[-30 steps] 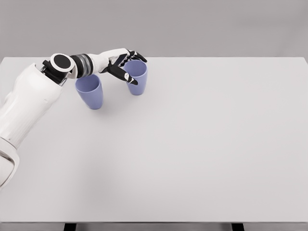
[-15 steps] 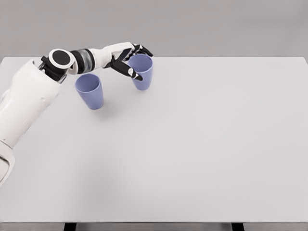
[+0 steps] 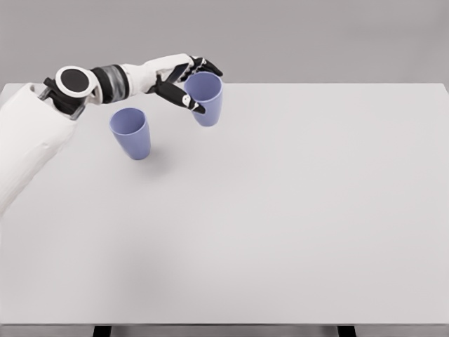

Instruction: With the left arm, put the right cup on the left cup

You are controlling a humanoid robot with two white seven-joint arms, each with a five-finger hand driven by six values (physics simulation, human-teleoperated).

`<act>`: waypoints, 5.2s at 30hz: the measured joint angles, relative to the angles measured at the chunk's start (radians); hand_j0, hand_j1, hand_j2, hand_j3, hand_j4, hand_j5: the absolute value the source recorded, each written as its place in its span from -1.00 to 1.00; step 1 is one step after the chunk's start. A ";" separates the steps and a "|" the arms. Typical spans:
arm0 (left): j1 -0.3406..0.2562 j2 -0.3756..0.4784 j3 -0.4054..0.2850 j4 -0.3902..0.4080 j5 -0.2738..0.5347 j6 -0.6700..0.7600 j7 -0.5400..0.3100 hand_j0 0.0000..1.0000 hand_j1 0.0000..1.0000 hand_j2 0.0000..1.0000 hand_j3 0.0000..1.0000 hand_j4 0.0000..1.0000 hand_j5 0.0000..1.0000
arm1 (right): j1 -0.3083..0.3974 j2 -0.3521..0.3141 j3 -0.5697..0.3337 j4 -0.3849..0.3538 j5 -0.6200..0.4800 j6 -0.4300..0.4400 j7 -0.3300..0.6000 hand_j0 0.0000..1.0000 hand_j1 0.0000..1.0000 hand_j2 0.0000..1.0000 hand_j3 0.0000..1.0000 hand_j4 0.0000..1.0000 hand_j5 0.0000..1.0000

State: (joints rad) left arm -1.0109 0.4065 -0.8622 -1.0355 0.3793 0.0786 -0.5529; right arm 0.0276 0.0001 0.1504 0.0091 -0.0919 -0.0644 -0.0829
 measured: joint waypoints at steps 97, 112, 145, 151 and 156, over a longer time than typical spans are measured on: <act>0.038 0.521 -0.010 -0.375 0.277 0.038 -0.006 0.35 0.35 0.35 0.35 0.35 0.35 | 0.000 0.000 0.000 0.000 0.000 0.000 0.000 1.00 1.00 1.00 1.00 1.00 1.00; 0.043 0.510 -0.010 -0.366 0.277 0.037 -0.005 0.35 0.35 0.35 0.35 0.35 0.35 | 0.000 0.000 0.000 0.000 0.000 0.000 0.000 1.00 1.00 1.00 1.00 1.00 1.00; 0.061 0.480 -0.012 -0.333 0.266 0.035 0.000 0.49 0.49 0.49 0.49 0.49 0.49 | 0.000 0.000 0.000 0.000 0.000 0.000 0.000 1.00 1.00 1.00 1.00 1.00 1.00; 0.061 0.482 -0.008 -0.331 0.265 0.034 0.001 0.48 0.48 0.48 0.48 0.48 0.48 | 0.000 0.000 0.000 0.000 0.000 0.000 0.000 1.00 1.00 1.00 1.00 1.00 1.00; 0.058 0.481 -0.006 -0.316 0.266 0.034 0.001 0.48 0.48 0.48 0.48 0.48 0.48 | 0.000 0.000 0.000 0.000 0.000 0.000 0.000 1.00 1.00 1.00 1.00 1.00 1.00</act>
State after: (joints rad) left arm -0.9526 0.8879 -0.8686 -1.3519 0.6449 0.1123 -0.5524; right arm 0.0276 0.0001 0.1504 0.0091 -0.0919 -0.0644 -0.0829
